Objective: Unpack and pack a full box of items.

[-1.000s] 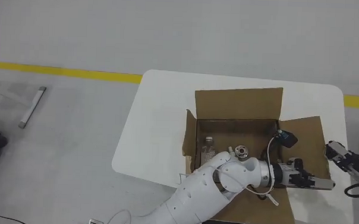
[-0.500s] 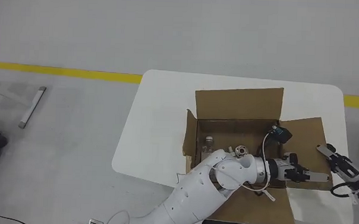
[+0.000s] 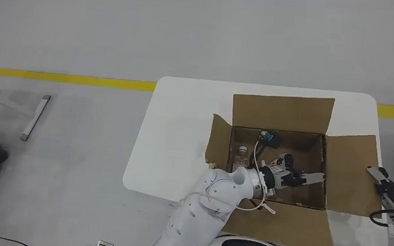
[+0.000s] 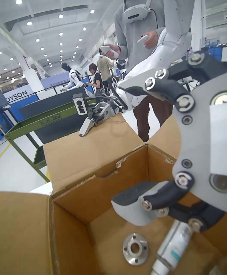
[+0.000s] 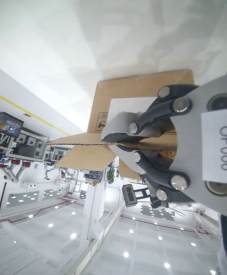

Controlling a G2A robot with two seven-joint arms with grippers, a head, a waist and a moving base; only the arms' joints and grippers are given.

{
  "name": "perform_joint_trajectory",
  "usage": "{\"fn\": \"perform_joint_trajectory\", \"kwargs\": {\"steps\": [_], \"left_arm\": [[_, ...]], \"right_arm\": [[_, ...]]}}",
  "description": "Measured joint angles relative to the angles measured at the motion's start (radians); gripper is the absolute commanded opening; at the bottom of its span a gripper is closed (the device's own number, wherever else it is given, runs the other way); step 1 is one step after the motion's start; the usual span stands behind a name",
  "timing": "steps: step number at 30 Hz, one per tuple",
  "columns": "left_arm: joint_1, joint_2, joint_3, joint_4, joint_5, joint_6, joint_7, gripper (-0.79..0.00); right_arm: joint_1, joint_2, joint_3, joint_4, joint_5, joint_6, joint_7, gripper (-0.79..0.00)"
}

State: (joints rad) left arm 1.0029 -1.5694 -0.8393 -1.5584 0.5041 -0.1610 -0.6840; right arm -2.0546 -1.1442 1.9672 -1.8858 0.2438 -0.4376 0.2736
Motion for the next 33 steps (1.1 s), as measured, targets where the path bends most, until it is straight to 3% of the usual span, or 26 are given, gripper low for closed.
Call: {"fn": "perform_joint_trajectory", "kwargs": {"steps": [6, 7, 8, 9, 10, 17, 23, 24, 25, 26, 27, 33], "left_arm": [[0.034, 0.028, -0.027, -0.087, 0.193, 0.039, -0.057, 0.000], [0.039, 0.030, -0.031, -0.097, 0.204, 0.042, -0.063, 0.000], [0.043, 0.033, -0.035, -0.106, 0.212, 0.043, -0.068, 0.000], [0.052, 0.034, -0.040, -0.117, 0.213, 0.041, -0.070, 0.000], [0.062, 0.034, -0.045, -0.122, 0.197, 0.033, -0.063, 0.000], [0.071, 0.033, -0.048, -0.124, 0.122, 0.026, -0.052, 0.000], [0.071, 0.033, -0.048, -0.124, 0.122, 0.026, -0.052, 0.000], [0.071, 0.033, -0.048, -0.124, 0.122, 0.026, -0.052, 0.000], [0.071, 0.033, -0.048, -0.124, 0.122, 0.026, -0.052, 0.000], [0.071, 0.033, -0.048, -0.124, 0.122, 0.026, -0.052, 0.000], [0.071, 0.033, -0.048, -0.124, 0.122, 0.026, -0.052, 0.000], [0.060, 0.040, -0.037, -0.113, 0.150, 0.052, -0.106, 0.000]], "right_arm": [[-0.032, -0.013, -0.041, -0.039, -0.062, -0.005, -0.057, -0.773], [-0.032, -0.014, -0.046, -0.042, -0.066, -0.007, -0.056, -0.643], [-0.030, -0.015, -0.049, -0.044, -0.071, -0.011, -0.052, -0.400], [-0.027, -0.015, -0.051, -0.045, -0.079, -0.017, -0.041, -0.089], [-0.024, -0.015, -0.049, -0.044, -0.089, -0.019, -0.036, 0.000], [0.003, -0.015, 0.009, -0.039, -0.131, -0.037, -0.048, 0.000], [0.001, -0.018, 0.093, -0.081, -0.324, -0.105, -0.123, 0.000], [-0.002, -0.019, 0.108, -0.094, -0.371, -0.119, -0.141, -0.031], [-0.005, -0.020, 0.119, -0.105, -0.409, -0.129, -0.157, -0.440], [-0.010, -0.023, 0.129, -0.121, -0.459, -0.140, -0.179, -0.582], [-0.013, -0.025, 0.134, -0.131, -0.493, -0.146, -0.197, -0.785], [-0.021, -0.036, 0.135, -0.163, -0.636, -0.147, -0.272, -0.785]]}}
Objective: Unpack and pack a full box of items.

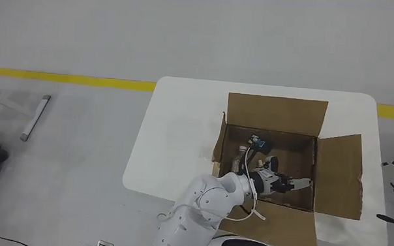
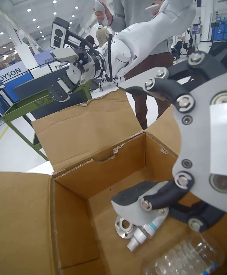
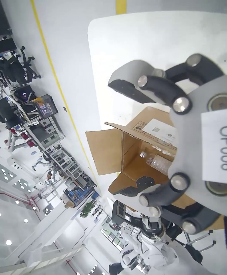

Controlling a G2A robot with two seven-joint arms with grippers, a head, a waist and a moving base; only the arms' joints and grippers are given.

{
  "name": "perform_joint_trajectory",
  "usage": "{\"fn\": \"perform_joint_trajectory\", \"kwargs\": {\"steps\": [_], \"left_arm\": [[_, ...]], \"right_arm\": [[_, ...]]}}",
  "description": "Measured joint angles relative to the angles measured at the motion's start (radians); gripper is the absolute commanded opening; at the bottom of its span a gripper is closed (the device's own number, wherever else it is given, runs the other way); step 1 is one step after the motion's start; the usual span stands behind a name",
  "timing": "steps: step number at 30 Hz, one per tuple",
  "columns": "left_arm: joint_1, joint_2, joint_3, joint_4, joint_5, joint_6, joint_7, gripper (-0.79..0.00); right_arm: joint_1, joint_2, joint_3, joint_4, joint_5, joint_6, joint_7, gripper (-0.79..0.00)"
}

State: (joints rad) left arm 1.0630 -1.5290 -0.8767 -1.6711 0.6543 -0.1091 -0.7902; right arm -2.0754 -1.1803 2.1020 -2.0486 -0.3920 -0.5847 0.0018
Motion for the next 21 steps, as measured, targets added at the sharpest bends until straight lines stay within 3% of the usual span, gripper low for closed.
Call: {"fn": "perform_joint_trajectory", "kwargs": {"steps": [6, 12, 21], "left_arm": [[-0.044, 0.007, 0.050, 0.014, 0.276, 0.187, -0.157, 0.000], [-0.115, 0.002, 0.157, 0.051, 0.551, 0.226, -0.356, 0.000], [-0.159, -0.026, 0.189, 0.132, 0.593, 0.321, -0.367, 0.000]], "right_arm": [[-0.001, -0.007, -0.010, -0.001, -0.045, 0.021, -0.009, -0.785], [0.000, -0.013, -0.024, -0.004, -0.080, 0.028, -0.018, -0.785], [-0.003, -0.021, -0.029, -0.006, -0.083, 0.026, -0.010, -0.785]]}}
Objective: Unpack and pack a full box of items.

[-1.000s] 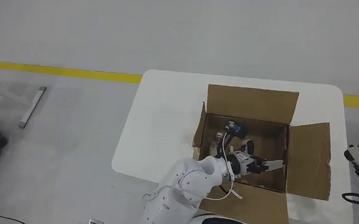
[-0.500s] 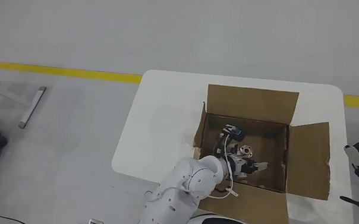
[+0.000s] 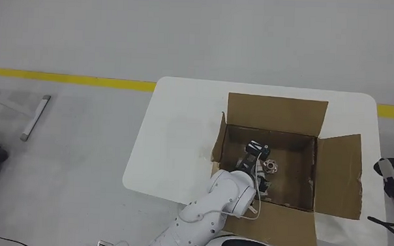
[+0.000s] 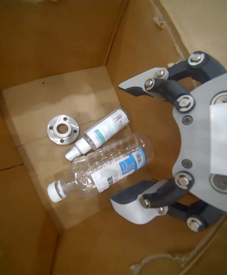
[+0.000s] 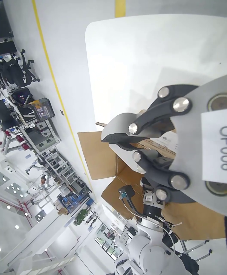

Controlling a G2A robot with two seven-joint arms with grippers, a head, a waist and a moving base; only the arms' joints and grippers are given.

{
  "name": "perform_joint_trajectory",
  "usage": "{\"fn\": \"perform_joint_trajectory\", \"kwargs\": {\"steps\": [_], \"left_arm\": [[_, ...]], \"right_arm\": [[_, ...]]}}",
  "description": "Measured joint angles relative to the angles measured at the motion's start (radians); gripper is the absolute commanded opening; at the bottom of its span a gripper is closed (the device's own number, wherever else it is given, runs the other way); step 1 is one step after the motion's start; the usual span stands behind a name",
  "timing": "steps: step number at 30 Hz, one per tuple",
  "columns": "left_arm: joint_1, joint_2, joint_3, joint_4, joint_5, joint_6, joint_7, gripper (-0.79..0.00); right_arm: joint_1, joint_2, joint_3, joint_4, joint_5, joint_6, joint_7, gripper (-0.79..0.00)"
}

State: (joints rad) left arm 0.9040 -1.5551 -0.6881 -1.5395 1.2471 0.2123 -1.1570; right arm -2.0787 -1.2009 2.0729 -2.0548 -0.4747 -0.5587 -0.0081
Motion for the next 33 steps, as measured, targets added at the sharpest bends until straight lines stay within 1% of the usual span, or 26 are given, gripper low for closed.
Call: {"fn": "perform_joint_trajectory", "kwargs": {"steps": [7, 12, 13, 14, 16, 17, 20, 24, 26, 29, 33], "left_arm": [[0.000, 0.000, 0.000, -0.001, -0.001, -0.001, 0.000, 0.000], [0.000, 0.000, 0.000, -0.001, -0.001, -0.001, 0.000, 0.000], [0.000, 0.000, 0.000, -0.001, -0.001, -0.001, 0.000, 0.000], [0.000, 0.000, 0.000, -0.001, -0.001, -0.001, 0.000, 0.000], [0.000, 0.000, 0.000, -0.001, -0.001, -0.001, 0.000, 0.000], [0.000, 0.000, 0.000, -0.001, -0.001, -0.001, 0.000, 0.000], [0.000, 0.000, 0.000, -0.001, -0.001, -0.001, 0.000, 0.000], [0.009, 0.001, -0.008, 0.019, 0.012, -0.005, 0.017, 0.000], [0.004, -0.001, -0.012, 0.033, 0.027, 0.011, 0.001, 0.000], [-0.013, -0.010, -0.013, 0.052, 0.042, 0.049, -0.036, 0.000], [-0.035, -0.021, -0.004, 0.083, 0.063, 0.071, -0.076, 0.000]], "right_arm": [[0.003, -0.004, -0.011, 0.019, 0.031, -0.007, 0.028, -0.785], [0.035, 0.001, -0.029, 0.059, 0.168, 0.011, 0.132, -0.779], [0.041, 0.002, -0.027, 0.064, 0.187, 0.017, 0.156, -0.723], [0.049, 0.004, -0.026, 0.068, 0.209, 0.023, 0.188, -0.696], [0.058, 0.007, -0.024, 0.071, 0.242, 0.028, 0.234, -0.582], [0.063, 0.009, -0.024, 0.073, 0.261, 0.030, 0.262, -0.582], [0.075, 0.013, -0.021, 0.076, 0.278, 0.036, 0.316, -0.529], [0.082, 0.013, -0.022, 0.076, 0.284, 0.039, 0.335, -0.471], [0.082, 0.013, -0.022, 0.075, 0.284, 0.041, 0.336, -0.443], [0.080, 0.012, -0.019, 0.072, 0.278, 0.040, 0.333, -0.443], [0.076, 0.011, -0.020, 0.074, 0.274, 0.039, 0.328, -0.446]]}}
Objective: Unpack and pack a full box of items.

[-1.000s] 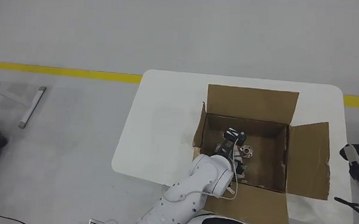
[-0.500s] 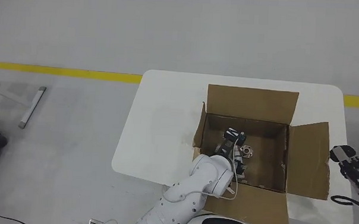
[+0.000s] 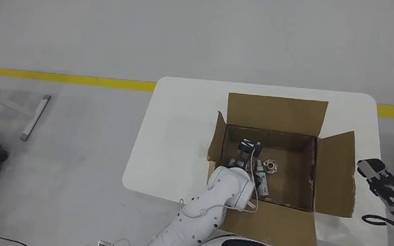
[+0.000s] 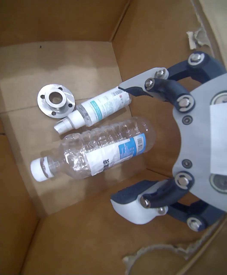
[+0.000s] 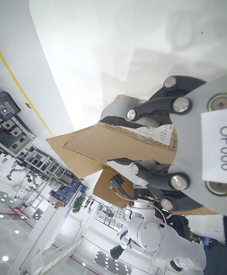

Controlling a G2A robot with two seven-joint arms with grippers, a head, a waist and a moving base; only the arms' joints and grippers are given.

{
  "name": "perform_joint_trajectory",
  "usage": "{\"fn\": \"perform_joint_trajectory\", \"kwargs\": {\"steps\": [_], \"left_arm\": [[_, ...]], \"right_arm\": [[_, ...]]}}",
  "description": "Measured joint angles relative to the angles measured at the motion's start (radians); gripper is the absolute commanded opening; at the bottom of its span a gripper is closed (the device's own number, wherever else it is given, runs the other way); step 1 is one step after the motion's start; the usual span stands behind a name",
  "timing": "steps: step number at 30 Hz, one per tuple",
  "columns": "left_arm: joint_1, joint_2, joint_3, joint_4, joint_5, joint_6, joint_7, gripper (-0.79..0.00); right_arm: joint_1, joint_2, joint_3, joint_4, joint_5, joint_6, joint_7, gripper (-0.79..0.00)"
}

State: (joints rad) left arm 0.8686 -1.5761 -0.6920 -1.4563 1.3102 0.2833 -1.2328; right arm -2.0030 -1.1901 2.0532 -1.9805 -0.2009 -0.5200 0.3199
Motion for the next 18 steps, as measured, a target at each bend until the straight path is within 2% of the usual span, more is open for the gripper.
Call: {"fn": "perform_joint_trajectory", "kwargs": {"steps": [10, 12, 13, 15, 17, 18], "left_arm": [[-0.103, -0.051, 0.064, 0.144, 0.055, 0.031, -0.067, -0.009], [-0.119, -0.064, 0.073, 0.178, 0.055, 0.043, -0.070, -0.046], [-0.125, -0.069, 0.075, 0.191, 0.049, 0.045, -0.067, -0.102], [-0.134, -0.081, 0.079, 0.222, 0.037, 0.047, -0.055, -0.292], [-0.141, -0.090, 0.084, 0.248, 0.032, 0.047, -0.047, -0.323], [-0.145, -0.096, 0.086, 0.264, 0.029, 0.047, -0.044, -0.308]], "right_arm": [[0.001, -0.003, -0.007, 0.001, -0.010, 0.000, -0.005, -0.453], [0.001, -0.003, -0.005, 0.005, -0.010, -0.002, -0.006, -0.462], [0.001, -0.003, -0.005, 0.007, -0.010, -0.002, -0.006, -0.465], [0.000, -0.003, -0.003, 0.011, -0.009, -0.003, -0.007, -0.471], [0.000, -0.004, -0.001, 0.014, -0.008, -0.005, -0.007, -0.471], [0.000, -0.004, 0.000, 0.016, -0.008, -0.005, -0.007, -0.471]]}}
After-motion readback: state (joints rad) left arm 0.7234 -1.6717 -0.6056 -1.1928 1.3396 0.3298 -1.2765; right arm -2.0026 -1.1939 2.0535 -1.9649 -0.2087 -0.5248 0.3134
